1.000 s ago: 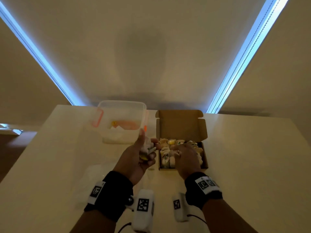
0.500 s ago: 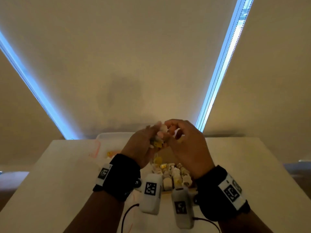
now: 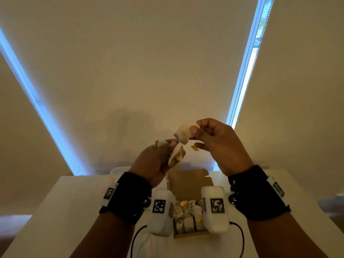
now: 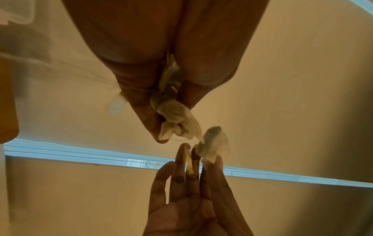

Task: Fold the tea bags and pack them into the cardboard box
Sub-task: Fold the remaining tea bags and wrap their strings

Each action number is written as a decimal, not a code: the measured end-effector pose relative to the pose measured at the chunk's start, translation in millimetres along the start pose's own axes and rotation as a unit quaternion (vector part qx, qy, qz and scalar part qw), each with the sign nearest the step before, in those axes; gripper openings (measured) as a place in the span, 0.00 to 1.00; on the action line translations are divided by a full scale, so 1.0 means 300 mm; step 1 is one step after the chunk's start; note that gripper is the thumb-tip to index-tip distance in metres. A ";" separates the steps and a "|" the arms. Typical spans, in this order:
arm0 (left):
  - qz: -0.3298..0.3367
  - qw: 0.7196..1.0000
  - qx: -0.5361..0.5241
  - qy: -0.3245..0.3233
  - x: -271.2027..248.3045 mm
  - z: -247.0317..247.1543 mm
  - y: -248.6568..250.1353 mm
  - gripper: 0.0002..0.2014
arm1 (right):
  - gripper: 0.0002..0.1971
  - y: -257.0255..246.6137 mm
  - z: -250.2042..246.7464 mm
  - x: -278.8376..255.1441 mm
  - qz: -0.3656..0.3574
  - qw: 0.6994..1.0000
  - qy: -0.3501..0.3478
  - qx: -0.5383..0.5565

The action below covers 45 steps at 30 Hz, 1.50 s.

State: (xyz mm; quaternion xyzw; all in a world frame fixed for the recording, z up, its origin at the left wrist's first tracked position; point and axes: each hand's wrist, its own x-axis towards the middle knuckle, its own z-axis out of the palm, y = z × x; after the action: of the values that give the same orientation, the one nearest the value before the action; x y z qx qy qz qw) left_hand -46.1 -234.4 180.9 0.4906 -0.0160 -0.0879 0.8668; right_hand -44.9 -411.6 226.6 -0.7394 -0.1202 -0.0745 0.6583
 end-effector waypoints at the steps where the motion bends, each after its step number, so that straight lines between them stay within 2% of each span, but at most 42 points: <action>1: -0.007 1.000 -0.023 0.001 -0.003 0.006 0.008 0.14 | 0.06 -0.014 0.006 0.001 0.003 1.000 -0.008 0.006; 4: -0.049 0.994 -0.094 -0.009 -0.015 0.029 0.029 0.09 | 0.07 -0.037 0.026 0.002 0.021 0.999 -0.009 0.045; 7: -0.098 0.983 -0.149 -0.037 -0.025 0.036 0.035 0.13 | 0.06 -0.046 0.053 -0.002 0.029 0.998 0.004 0.047; 11: -0.104 0.984 -0.113 -0.093 -0.032 0.021 0.031 0.22 | 0.06 -0.065 0.075 -0.004 0.035 0.998 0.041 0.027; 15: -0.081 0.982 -0.062 -0.160 -0.042 -0.001 0.024 0.22 | 0.05 -0.080 0.080 0.010 0.019 0.998 0.062 0.007; 18: -0.095 0.984 -0.070 -0.131 -0.047 -0.003 0.017 0.07 | 0.03 -0.093 0.080 0.017 0.023 0.995 0.074 0.058; 19: -0.101 0.986 -0.071 -0.116 -0.050 -0.002 0.017 0.05 | 0.03 -0.099 0.079 0.016 0.023 0.994 0.074 0.077; 24: -0.078 0.990 0.047 -0.106 -0.079 0.010 0.010 0.13 | 0.04 -0.127 0.070 0.008 0.022 0.987 0.071 0.145; 26: -0.072 0.990 0.055 -0.112 -0.092 0.014 0.014 0.15 | 0.04 -0.135 0.066 0.004 0.026 0.985 0.064 0.159; 29: -0.074 0.988 -0.005 -0.132 -0.100 0.008 0.022 0.16 | 0.05 -0.144 0.053 0.001 0.033 0.981 0.066 0.181; 33: -0.087 0.986 -0.073 -0.126 -0.102 -0.005 0.026 0.20 | 0.05 -0.148 0.028 0.001 0.023 0.977 0.102 0.188; 40: -0.133 0.974 -0.158 -0.094 -0.110 -0.004 0.018 0.20 | 0.04 -0.179 -0.018 0.000 0.001 0.963 0.141 0.231; 42: -0.127 0.973 -0.170 -0.086 -0.104 -0.021 0.013 0.22 | 0.08 -0.195 -0.035 -0.002 -0.014 0.959 0.142 0.246; 45: -0.110 0.971 -0.204 -0.052 -0.099 -0.061 0.010 0.19 | 0.09 -0.213 -0.058 -0.006 -0.038 0.947 0.163 0.276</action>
State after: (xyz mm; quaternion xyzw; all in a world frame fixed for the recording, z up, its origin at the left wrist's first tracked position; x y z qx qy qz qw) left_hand -72.8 -212.5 175.8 0.2971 0.0114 -0.2098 0.9314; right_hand -63.3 -422.4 289.4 -0.5017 -0.0546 -0.1830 0.8437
